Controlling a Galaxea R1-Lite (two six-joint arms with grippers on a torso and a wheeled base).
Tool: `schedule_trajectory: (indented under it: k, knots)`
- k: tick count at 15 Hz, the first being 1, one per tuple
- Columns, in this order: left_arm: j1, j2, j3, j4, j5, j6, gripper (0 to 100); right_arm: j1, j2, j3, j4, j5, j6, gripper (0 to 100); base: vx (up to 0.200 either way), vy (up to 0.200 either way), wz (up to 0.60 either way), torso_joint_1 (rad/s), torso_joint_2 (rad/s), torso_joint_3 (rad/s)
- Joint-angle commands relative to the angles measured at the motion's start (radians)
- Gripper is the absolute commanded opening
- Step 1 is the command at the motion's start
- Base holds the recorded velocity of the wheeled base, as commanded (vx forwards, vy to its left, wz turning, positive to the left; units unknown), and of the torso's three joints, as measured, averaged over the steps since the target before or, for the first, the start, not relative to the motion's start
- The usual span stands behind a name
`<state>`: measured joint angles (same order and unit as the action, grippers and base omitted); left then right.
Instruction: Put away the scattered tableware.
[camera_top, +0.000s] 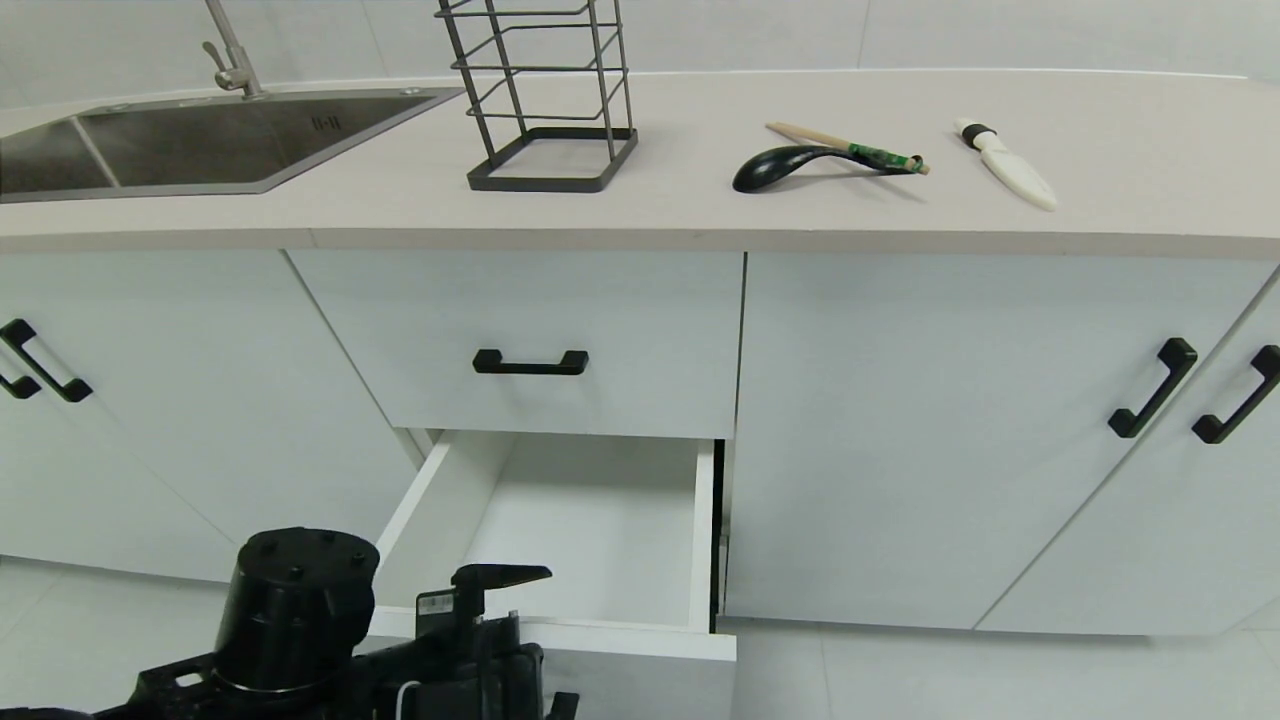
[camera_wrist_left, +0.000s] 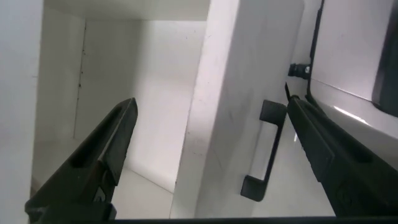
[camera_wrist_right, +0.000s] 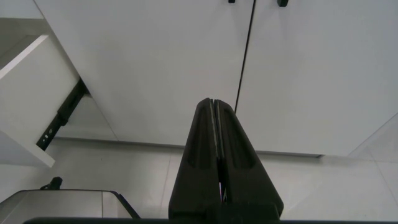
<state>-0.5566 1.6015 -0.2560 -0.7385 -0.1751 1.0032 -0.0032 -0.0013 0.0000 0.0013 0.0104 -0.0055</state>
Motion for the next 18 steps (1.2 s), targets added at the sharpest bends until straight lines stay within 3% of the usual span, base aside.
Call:
schedule_trajectory:
  k: [1,3,5,6,7,8,9,10,11,12,13,14,16,18]
  knots:
    - [-0.082,-0.163,0.017,0.037,0.002,0.002,100,0.0,0.001,0.0,0.0,0.0,-0.001,0,0.0,0.0,0.0,0.0,0.0,0.0]
    - [-0.115,-0.293,-0.045,0.113,0.013,-0.02,100,0.0,0.001,0.0,0.0,0.0,-0.001,0,0.0,0.0,0.0,0.0,0.0,0.0]
    - [-0.106,-0.41,-0.14,0.261,0.032,-0.124,100,0.0,0.001,0.0,0.0,0.0,-0.001,0,0.0,0.0,0.0,0.0,0.0,0.0]
    - [-0.065,-0.459,-0.172,0.344,0.094,-0.216,100,0.0,0.001,0.0,0.0,0.0,-0.001,0,0.0,0.0,0.0,0.0,0.0,0.0]
    - [-0.014,-0.497,-0.224,0.442,0.143,-0.333,100,0.0,0.001,0.0,0.0,0.0,-0.001,0,0.0,0.0,0.0,0.0,0.0,0.0]
    - [0.057,-0.502,-0.302,0.536,0.143,-0.466,100,0.0,0.001,0.0,0.0,0.0,-0.001,0,0.0,0.0,0.0,0.0,0.0,0.0]
    - [0.122,-0.5,-0.371,0.597,0.131,-0.571,100,0.0,0.001,0.0,-0.001,0.0,-0.001,0,0.0,0.0,0.0,0.0,0.0,0.0]
    - [0.215,-0.492,-0.43,0.631,0.046,-0.699,100,0.0,0.001,0.0,0.0,0.0,-0.001,0,0.0,0.0,0.0,0.0,0.0,0.0]
    - [0.296,-0.497,-0.424,0.619,-0.083,-0.782,100,0.0,0.001,0.0,0.0,0.0,-0.001,0,0.0,0.0,0.0,0.0,0.0,0.0]
    - [0.379,-0.517,-0.387,0.582,-0.193,-0.825,100,0.0,0.001,0.0,0.0,0.0,-0.001,0,0.0,0.0,0.0,0.0,0.0,0.0]
    - [0.466,-0.551,-0.304,0.476,-0.291,-0.834,100,0.0,0.001,0.0,0.0,0.0,-0.001,0,0.0,0.0,0.0,0.0,0.0,0.0]
    - [0.492,-0.588,-0.215,0.344,-0.33,-0.838,100,0.0,0.001,0.0,-0.001,0.0,-0.001,0,0.0,0.0,0.0,0.0,0.0,0.0]
    - [0.494,-0.687,0.0,0.079,-0.331,-0.834,100,0.0,0.001,0.0,-0.001,0.0,-0.001,0,0.0,0.0,0.0,0.0,0.0,0.0]
    - [0.494,-0.798,0.17,-0.062,-0.325,-0.836,100,0.0,0.001,0.0,0.0,0.0,-0.001,0,0.0,0.0,0.0,0.0,0.0,0.0]
